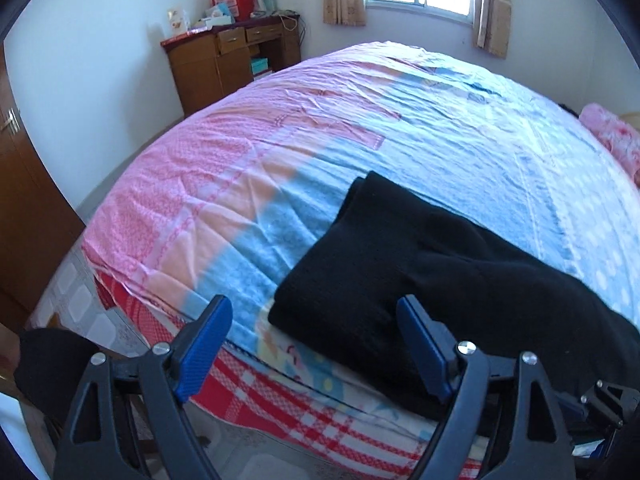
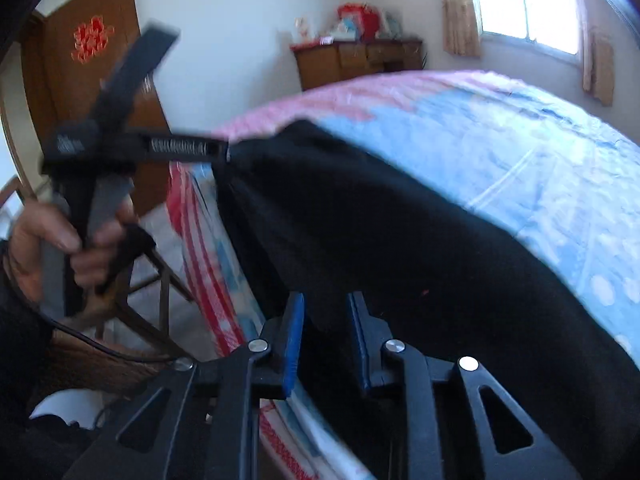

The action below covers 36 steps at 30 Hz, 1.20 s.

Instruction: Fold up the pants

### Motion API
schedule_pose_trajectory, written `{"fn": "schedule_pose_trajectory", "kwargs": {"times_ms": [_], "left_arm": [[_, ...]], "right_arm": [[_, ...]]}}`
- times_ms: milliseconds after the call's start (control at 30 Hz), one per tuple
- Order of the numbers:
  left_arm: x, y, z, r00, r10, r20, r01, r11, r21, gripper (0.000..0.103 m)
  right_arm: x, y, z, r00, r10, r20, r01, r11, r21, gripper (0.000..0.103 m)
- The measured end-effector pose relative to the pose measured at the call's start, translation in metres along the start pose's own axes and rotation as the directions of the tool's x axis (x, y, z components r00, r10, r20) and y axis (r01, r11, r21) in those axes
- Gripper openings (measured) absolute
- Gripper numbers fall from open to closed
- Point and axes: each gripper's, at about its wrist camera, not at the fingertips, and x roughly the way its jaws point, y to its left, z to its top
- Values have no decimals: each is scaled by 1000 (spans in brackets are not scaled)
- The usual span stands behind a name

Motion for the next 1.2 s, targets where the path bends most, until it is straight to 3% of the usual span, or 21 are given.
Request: {"fn": "schedule_pose_trajectory", "kwargs": {"times_ms": [100, 433, 533, 600, 767, 900, 1000, 1033, 1133, 1200], "left_arm": [[-3, 8, 5, 1000, 7, 17, -7, 1000, 3, 89], [-10, 31, 17, 999, -6, 35, 8, 998, -67, 90], [-12, 30, 18, 999, 12, 47, -9, 998, -64, 90], [-14, 31, 19, 999, 10, 51, -6, 997, -71, 90], [-23, 30, 24, 997, -14, 76, 20, 996, -82, 90], [-24, 11, 28, 995, -38, 94, 41, 998, -37, 90], [-16, -8, 30, 996, -38, 80, 38, 999, 2, 90], [-13, -12, 30, 996, -45, 77, 44, 999, 10, 90], [-7, -22, 28, 997, -6, 80, 3, 999, 32, 90], [0, -22, 24, 997, 40, 65, -43, 998, 48, 90]], "right_arm": [[-2, 2, -6, 999, 43, 13, -43, 999, 5, 24], [11, 9, -4, 1000, -9, 15, 10, 998, -67, 24], [14, 18, 0, 997, -73, 13, 74, 992, -101, 8], [12, 16, 1, 999, -44, 9, 44, 998, -53, 5], [1, 11, -4, 993, 118, -9, -117, 992, 44, 4], [11, 19, -11, 996, 92, -19, -92, 996, 20, 4], [14, 18, -18, 993, 118, 24, -119, 992, 42, 9], [14, 17, -18, 991, 132, 30, -134, 990, 45, 16], [5, 16, -15, 974, 225, 37, -226, 972, 64, 55], [-10, 7, -10, 954, 295, 46, -299, 947, 118, 56]]}}
